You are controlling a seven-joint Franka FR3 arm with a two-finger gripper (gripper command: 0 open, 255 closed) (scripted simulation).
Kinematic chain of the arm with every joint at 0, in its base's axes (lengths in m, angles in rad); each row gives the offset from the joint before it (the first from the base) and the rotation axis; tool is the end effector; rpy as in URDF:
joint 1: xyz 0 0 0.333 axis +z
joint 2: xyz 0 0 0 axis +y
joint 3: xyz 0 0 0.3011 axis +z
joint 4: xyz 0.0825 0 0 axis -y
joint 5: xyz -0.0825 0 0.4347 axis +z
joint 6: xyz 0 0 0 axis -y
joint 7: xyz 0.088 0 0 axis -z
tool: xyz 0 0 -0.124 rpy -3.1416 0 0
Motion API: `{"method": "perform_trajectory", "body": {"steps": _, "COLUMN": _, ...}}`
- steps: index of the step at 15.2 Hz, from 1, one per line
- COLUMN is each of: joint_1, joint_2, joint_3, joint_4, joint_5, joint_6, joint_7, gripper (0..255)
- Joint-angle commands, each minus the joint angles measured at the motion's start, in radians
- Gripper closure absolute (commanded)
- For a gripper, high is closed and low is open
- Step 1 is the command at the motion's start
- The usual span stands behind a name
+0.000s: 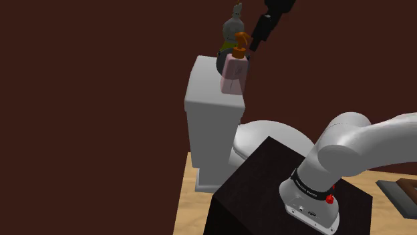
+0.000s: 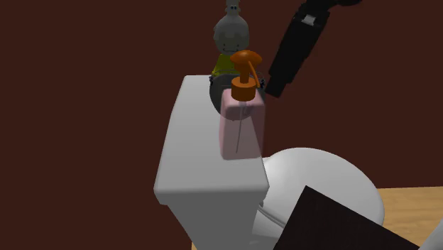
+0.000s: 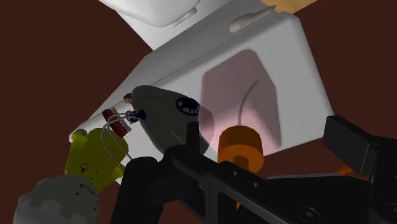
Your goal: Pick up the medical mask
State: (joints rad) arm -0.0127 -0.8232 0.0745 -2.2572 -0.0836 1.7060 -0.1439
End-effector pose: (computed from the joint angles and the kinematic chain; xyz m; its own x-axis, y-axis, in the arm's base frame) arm 0.3726 0.0219 0.6433 0.9483 0.2038 0.2435 0.1640 -0.9710 0.1737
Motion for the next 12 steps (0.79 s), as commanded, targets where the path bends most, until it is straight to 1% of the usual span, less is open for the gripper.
{"method": "perform_trajectory", "body": {"steps": 1, "joint_1": 0.0, "joint_2": 0.0, "joint_3": 0.0, "joint_4": 0.0, "joint_5": 0.0, "joint_6": 0.0, "joint_7": 0.0, "gripper": 0}}
{"method": "perform_trajectory", "body": {"steps": 7, "joint_1": -0.021, "joint_2": 0.214, "joint_3": -0.114, "joint_4": 0.125, "joint_5": -0.021, "joint_6": 0.009, "joint_7": -0.126, "gripper": 0}}
{"method": "perform_trajectory", "body": {"steps": 12, "joint_1": -0.033, "joint_2": 0.409, "joint_3": -0.199, "joint_4": 0.261, "joint_5": -0.017, "joint_6": -0.003, "joint_7": -0.233, "gripper": 0}}
